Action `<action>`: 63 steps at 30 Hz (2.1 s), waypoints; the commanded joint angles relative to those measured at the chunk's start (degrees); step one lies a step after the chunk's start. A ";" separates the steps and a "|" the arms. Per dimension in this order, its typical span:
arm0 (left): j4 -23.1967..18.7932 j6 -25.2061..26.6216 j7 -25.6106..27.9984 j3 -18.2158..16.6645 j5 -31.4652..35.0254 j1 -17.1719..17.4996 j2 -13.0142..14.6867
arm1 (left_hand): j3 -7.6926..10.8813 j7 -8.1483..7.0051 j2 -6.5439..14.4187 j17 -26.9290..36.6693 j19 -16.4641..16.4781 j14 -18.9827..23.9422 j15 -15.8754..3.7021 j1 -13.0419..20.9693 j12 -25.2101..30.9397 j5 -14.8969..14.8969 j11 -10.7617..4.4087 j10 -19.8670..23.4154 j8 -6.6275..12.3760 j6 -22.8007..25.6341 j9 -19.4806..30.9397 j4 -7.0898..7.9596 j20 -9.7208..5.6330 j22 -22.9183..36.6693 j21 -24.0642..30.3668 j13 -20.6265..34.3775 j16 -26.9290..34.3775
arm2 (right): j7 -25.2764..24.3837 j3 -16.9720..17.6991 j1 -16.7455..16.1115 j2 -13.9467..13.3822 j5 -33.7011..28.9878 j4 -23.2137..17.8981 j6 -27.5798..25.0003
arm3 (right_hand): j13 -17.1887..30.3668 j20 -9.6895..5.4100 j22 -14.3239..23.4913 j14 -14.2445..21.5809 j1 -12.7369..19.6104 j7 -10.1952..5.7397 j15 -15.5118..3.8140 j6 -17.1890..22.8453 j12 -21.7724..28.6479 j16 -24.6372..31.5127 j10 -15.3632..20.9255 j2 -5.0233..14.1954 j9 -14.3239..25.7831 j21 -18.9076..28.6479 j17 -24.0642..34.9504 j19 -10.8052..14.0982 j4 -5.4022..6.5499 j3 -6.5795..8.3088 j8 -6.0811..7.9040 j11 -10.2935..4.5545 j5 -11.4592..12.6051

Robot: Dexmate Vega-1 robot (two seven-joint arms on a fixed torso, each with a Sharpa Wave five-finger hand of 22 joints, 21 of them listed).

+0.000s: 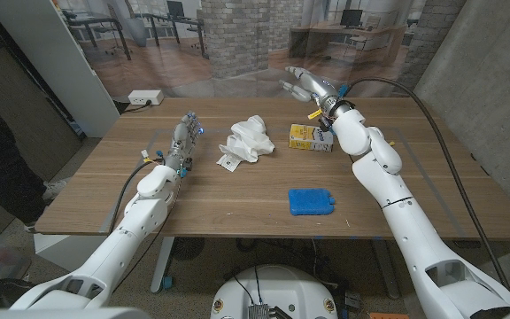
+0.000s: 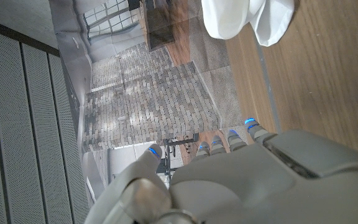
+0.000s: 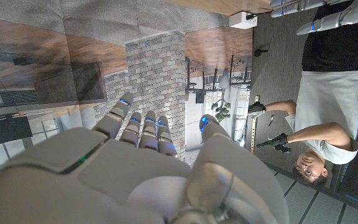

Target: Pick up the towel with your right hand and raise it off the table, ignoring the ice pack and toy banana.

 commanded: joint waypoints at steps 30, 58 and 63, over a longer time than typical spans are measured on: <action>-0.95 -0.43 0.82 -0.57 -0.68 1.57 0.60 | -0.31 0.19 4.01 0.15 -1.74 -8.20 0.38 0.33 0.30 0.36 0.12 -5.10 0.24 -5.48 0.22 -0.11 0.35 0.23 -0.17 0.33 0.12 | 13.37 -7.45 7.30 0.86 -10.64 3.78 -1.65 | 0.22 -0.76 0.20 -0.64 1.60 -0.62 -0.72 -1.09 -0.21 0.25 -1.15 0.12 0.21 0.28 0.24 0.12 -0.51 0.97 -0.08 -0.57 -1.35; -0.25 -0.37 0.51 -1.05 -1.15 2.07 0.51 | -0.44 0.22 4.02 0.15 -1.73 -8.22 0.40 0.33 0.28 0.38 0.11 -5.12 0.24 -5.49 0.22 -0.10 0.44 0.23 -0.29 0.33 0.11 | 18.35 -11.19 12.04 2.66 -13.77 9.90 -1.65 | 0.26 -0.64 0.22 -1.57 1.28 -1.35 -0.89 -2.54 -0.37 0.22 -2.41 0.00 0.29 0.13 0.34 -0.62 -0.18 0.80 -0.34 -0.91 -2.14; -0.34 -0.19 0.44 -1.08 -1.15 2.25 0.57 | -0.46 0.21 4.03 0.16 -1.78 -8.24 0.38 0.33 0.27 0.38 0.11 -5.14 0.23 -5.50 0.22 -0.10 0.43 0.23 -0.32 0.33 0.10 | 19.18 -11.81 13.01 3.04 -13.87 11.24 -1.53 | 0.26 -0.69 0.22 -1.56 1.39 -1.63 -0.92 -3.12 -0.33 0.27 -2.48 0.05 0.30 0.14 0.32 -0.64 -0.21 0.89 -0.47 -1.01 -2.22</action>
